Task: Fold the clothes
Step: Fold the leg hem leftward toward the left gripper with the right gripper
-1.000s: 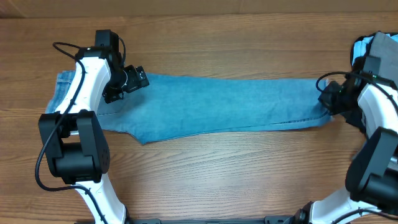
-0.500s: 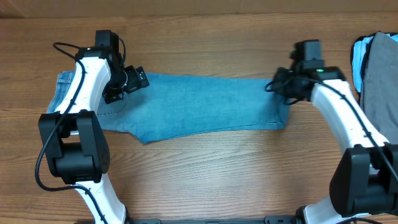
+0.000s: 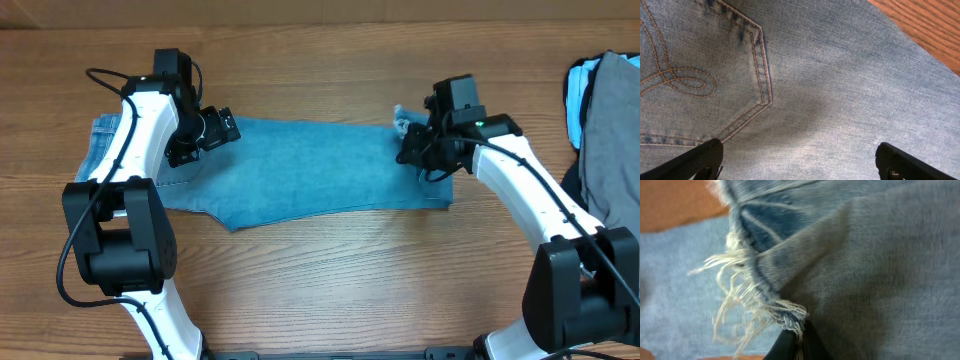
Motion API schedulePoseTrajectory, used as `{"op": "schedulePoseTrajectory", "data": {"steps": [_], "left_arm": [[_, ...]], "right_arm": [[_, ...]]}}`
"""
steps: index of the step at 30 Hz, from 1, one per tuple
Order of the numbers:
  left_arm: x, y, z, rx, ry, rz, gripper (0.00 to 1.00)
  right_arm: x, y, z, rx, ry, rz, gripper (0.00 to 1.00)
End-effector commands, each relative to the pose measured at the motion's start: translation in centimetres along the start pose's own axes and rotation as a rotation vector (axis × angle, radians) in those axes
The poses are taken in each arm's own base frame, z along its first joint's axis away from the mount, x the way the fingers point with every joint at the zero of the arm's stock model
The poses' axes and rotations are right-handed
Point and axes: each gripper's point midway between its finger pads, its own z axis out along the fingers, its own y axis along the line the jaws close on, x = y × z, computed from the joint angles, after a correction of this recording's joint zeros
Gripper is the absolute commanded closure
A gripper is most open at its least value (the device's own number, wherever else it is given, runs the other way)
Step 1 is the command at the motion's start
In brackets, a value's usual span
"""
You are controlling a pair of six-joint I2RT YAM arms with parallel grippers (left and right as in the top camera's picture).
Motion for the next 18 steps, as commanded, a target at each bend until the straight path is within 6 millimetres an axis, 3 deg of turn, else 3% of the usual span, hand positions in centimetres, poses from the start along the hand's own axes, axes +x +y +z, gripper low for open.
{"op": "schedulePoseTrajectory", "data": {"steps": [1, 9, 10, 13, 16, 18], "left_arm": [[-0.3, -0.8, -1.1, 0.023, -0.025, 0.032, 0.00], [-0.3, -0.8, -1.1, 0.022, -0.023, 0.032, 0.00], [-0.3, -0.8, -1.1, 0.022, -0.023, 0.032, 0.00], [-0.3, -0.8, -1.1, 0.022, -0.024, 0.032, 0.00], [-0.3, -0.8, -1.1, 0.022, -0.023, 0.032, 0.00], [-0.3, -0.8, -1.1, 0.022, -0.022, 0.032, 0.00]], "right_arm": [[1.2, 1.4, 0.2, -0.065, 0.033, 0.000, 0.96], [2.4, 2.3, 1.6, -0.143, 0.050, 0.005, 0.95], [2.3, 2.4, 1.6, -0.152, 0.046, 0.003, 0.88], [1.8, 2.6, 1.6, -0.161, 0.025, -0.015, 0.32], [1.3, 3.0, 1.6, -0.174, 0.001, -0.044, 0.02], [0.8, 3.0, 1.4, -0.180, -0.017, -0.064, 0.00]]}}
